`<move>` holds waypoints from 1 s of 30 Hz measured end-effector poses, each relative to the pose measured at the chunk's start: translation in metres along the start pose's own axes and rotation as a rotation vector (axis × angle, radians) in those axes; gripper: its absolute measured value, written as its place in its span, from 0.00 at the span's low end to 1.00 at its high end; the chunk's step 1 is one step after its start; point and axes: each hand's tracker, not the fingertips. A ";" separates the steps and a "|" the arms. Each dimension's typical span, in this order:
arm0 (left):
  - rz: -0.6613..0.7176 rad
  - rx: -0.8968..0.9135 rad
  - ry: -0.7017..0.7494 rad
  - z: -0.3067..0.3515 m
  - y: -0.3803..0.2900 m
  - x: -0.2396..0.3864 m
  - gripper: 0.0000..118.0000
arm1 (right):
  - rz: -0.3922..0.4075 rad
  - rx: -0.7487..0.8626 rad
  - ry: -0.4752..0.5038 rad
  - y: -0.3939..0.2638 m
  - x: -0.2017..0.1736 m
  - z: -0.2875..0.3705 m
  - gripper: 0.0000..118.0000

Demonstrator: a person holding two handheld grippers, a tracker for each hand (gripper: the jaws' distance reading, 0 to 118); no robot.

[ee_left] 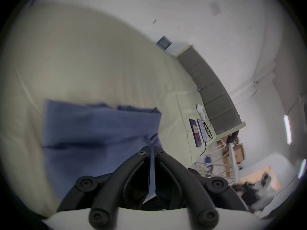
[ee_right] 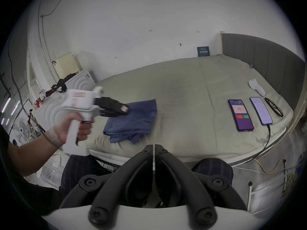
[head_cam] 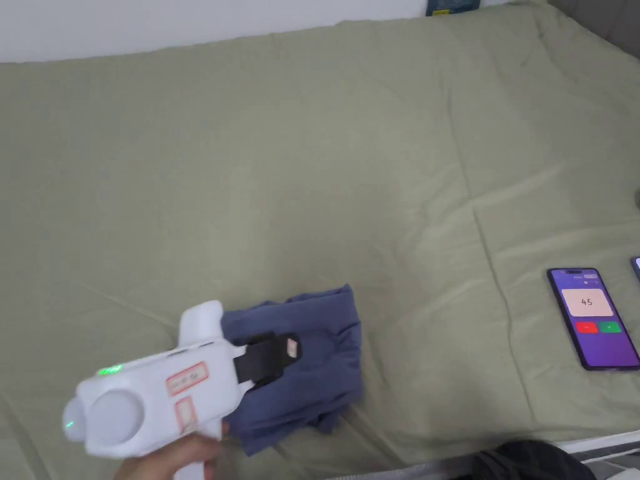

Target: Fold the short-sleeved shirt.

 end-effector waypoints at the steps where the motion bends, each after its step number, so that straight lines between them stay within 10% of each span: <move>1: -0.025 0.036 0.030 0.026 -0.007 0.005 0.05 | 0.004 0.000 0.010 0.001 -0.002 -0.004 0.03; 12: 0.131 0.147 0.178 0.132 -0.072 -0.025 0.05 | 0.103 -0.006 0.245 0.048 -0.038 -0.080 0.03; 15: 0.186 0.124 0.197 0.124 -0.073 -0.040 0.05 | -0.064 -0.035 0.401 0.078 -0.022 -0.150 0.03; 18: 0.253 0.113 0.191 0.112 -0.075 -0.056 0.05 | 0.012 -0.149 0.295 0.086 -0.005 -0.235 0.03; 22: 0.313 0.101 0.177 0.094 -0.072 -0.073 0.05 | -0.358 -0.420 0.450 0.063 0.043 -0.310 0.02; 25: 0.361 0.082 0.176 0.081 -0.059 -0.089 0.07 | -0.306 -0.344 0.516 0.061 0.056 -0.312 0.02; 27: 0.375 0.100 0.144 0.075 -0.048 -0.100 0.31 | -0.293 -0.352 0.512 0.061 0.056 -0.307 0.02; 28: 0.383 0.105 0.092 0.071 -0.042 -0.106 0.70 | -0.283 -0.358 0.512 0.064 0.055 -0.308 0.02; 30: 0.399 0.076 -0.006 0.055 -0.029 -0.123 1.00 | -0.256 -0.366 0.517 0.066 0.054 -0.309 0.02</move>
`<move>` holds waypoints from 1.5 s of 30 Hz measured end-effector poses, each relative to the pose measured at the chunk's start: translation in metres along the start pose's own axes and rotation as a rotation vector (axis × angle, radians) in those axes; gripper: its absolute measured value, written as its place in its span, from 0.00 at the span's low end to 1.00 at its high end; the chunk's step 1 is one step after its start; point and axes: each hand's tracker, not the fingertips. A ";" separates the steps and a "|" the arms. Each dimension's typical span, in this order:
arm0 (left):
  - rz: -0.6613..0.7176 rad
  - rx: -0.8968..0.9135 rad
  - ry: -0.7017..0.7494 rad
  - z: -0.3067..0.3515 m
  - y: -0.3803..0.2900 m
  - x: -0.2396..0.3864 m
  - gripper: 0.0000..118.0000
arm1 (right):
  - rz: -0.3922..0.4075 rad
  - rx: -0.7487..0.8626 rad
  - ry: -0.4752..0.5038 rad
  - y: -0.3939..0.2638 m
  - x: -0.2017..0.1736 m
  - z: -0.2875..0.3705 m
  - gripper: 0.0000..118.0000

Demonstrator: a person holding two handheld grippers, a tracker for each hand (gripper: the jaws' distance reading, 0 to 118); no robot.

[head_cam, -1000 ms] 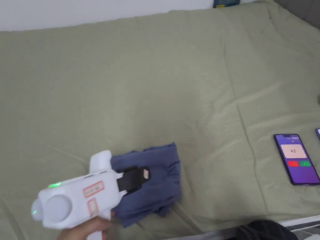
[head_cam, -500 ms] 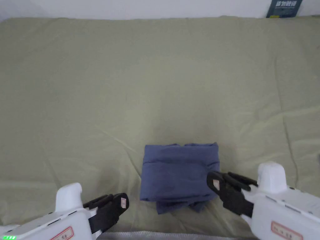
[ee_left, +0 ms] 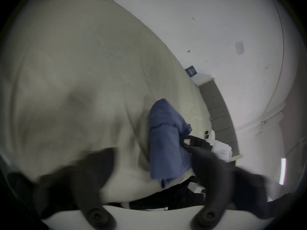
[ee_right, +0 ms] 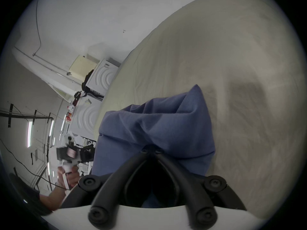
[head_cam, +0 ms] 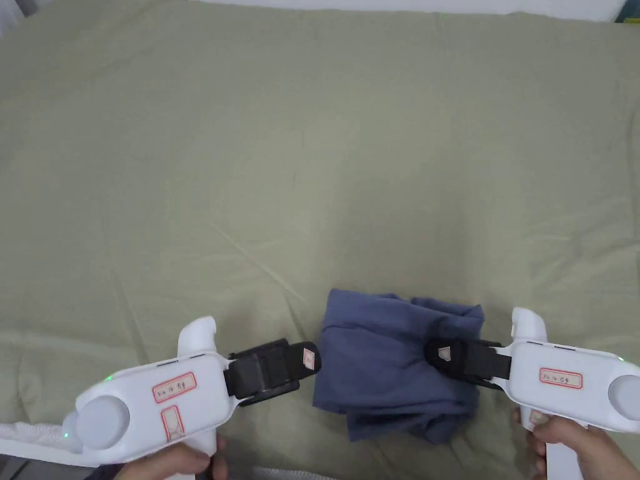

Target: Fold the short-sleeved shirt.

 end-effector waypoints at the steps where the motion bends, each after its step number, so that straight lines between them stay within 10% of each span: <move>1: 0.012 -0.006 -0.045 -0.008 0.008 -0.005 1.00 | 0.001 -0.005 0.005 0.001 0.002 0.000 0.02; 11: 0.215 -0.279 -0.309 -0.116 0.035 -0.015 1.00 | 0.008 -0.014 0.039 0.001 0.007 0.000 0.02; 16: 0.062 -0.270 -0.195 -0.117 0.025 0.012 0.96 | 0.002 -0.005 0.056 -0.001 0.009 0.002 0.02; 18: 0.101 -0.270 -0.082 -0.108 0.027 0.013 0.62 | 0.002 0.002 0.066 -0.003 0.010 0.004 0.02; 19: 0.088 -0.247 0.022 -0.103 0.028 0.015 0.23 | 0.006 0.007 0.070 -0.004 0.010 0.006 0.02; 34: -0.051 -0.198 0.054 0.000 0.090 -0.017 0.23 | 0.134 0.042 -0.064 -0.110 -0.081 0.106 0.02; 45: -0.021 -0.174 0.267 0.182 0.232 -0.160 0.23 | -0.021 0.062 -0.012 -0.154 -0.131 0.065 0.02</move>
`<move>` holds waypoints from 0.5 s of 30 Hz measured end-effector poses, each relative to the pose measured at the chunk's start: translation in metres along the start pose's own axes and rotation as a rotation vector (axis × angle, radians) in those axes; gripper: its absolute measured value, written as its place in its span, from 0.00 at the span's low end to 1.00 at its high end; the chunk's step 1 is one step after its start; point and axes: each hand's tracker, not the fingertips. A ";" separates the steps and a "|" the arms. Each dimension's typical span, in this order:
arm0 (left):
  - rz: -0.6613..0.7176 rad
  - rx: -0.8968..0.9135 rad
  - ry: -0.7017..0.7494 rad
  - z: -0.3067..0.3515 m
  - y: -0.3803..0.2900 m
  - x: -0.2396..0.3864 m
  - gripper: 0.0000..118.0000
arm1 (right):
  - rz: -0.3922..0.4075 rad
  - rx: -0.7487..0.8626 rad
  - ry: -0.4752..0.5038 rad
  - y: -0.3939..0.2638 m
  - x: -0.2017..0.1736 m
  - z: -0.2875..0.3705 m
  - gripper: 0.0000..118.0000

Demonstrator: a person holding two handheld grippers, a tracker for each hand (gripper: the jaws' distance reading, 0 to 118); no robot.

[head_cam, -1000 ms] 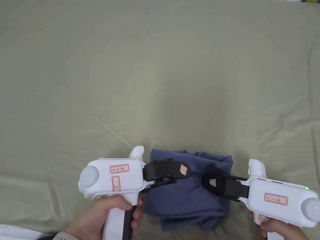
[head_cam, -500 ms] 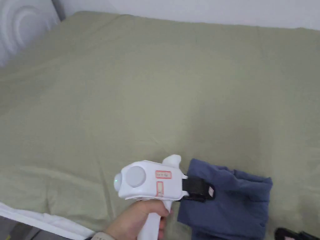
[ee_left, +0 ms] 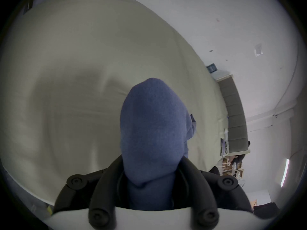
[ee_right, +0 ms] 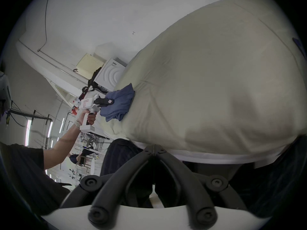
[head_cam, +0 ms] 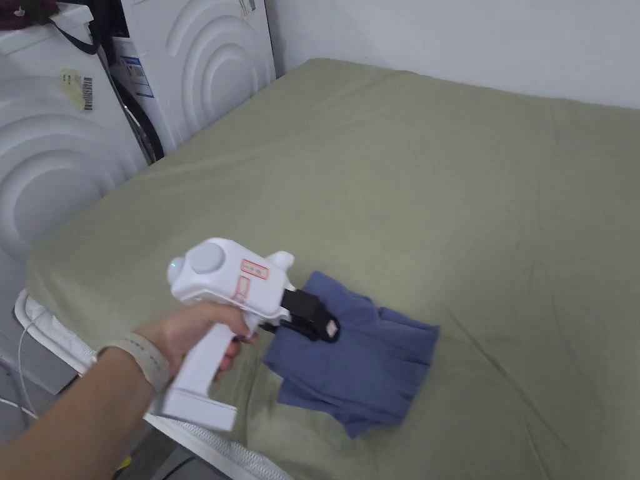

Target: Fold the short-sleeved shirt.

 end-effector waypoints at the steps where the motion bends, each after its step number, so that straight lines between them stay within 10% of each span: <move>1: -0.006 -0.009 -0.003 0.008 0.011 -0.012 0.23 | 0.002 -0.011 -0.001 -0.002 -0.005 -0.005 0.02; 10: -0.044 -0.056 0.030 0.008 0.032 -0.023 0.27 | 0.049 -0.068 -0.035 -0.011 -0.024 -0.022 0.02; 13: -0.018 -0.027 0.088 0.013 0.031 -0.027 0.89 | 0.052 -0.070 -0.042 -0.008 -0.027 -0.024 0.02; 15: -0.058 0.039 0.124 0.031 0.033 -0.031 0.91 | 0.063 -0.076 -0.044 -0.007 -0.029 -0.023 0.02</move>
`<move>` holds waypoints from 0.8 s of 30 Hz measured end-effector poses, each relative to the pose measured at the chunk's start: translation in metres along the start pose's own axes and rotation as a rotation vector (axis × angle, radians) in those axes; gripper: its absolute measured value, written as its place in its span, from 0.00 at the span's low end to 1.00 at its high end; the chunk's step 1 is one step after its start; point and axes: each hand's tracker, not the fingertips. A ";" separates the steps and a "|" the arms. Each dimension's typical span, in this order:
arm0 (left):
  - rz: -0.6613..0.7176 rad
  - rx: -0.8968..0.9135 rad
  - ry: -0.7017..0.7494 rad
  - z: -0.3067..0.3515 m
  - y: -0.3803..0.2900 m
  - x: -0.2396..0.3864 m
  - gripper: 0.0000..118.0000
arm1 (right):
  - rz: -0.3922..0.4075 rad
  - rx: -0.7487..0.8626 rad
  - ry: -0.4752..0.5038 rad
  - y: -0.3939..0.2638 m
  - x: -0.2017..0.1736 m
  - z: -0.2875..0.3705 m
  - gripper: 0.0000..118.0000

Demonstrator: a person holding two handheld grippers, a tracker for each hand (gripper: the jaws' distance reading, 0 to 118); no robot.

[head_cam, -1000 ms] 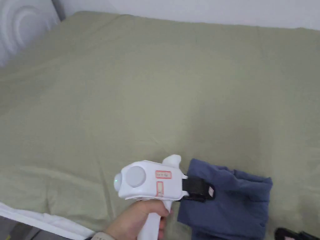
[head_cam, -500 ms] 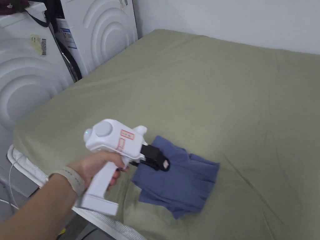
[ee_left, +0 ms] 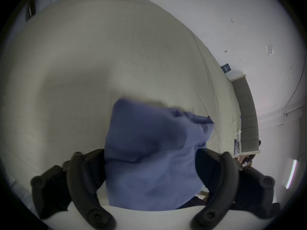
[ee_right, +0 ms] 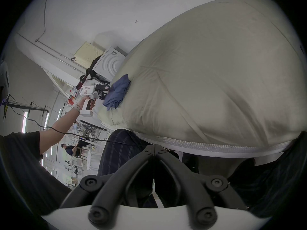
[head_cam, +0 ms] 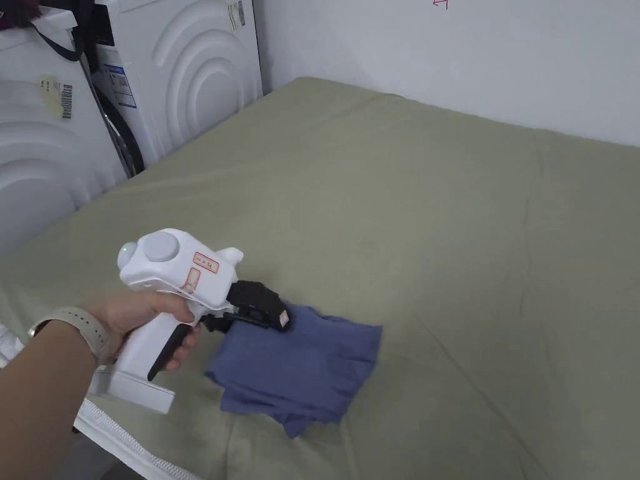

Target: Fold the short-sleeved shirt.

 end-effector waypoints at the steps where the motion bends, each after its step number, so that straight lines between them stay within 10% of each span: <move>1: -0.010 0.045 0.041 0.011 -0.001 -0.002 0.91 | 0.005 -0.002 0.003 0.001 -0.001 0.001 0.02; 9: -0.094 0.325 0.500 0.076 -0.047 0.042 0.89 | 0.183 0.042 -0.127 0.011 -0.026 0.007 0.02; 14: -0.306 0.748 0.402 0.092 -0.152 0.156 0.30 | 0.248 0.154 -0.316 0.035 -0.051 0.038 0.02; 24: -0.483 1.106 0.184 0.072 -0.280 0.392 0.16 | 0.609 0.706 -0.584 0.086 -0.098 0.164 0.02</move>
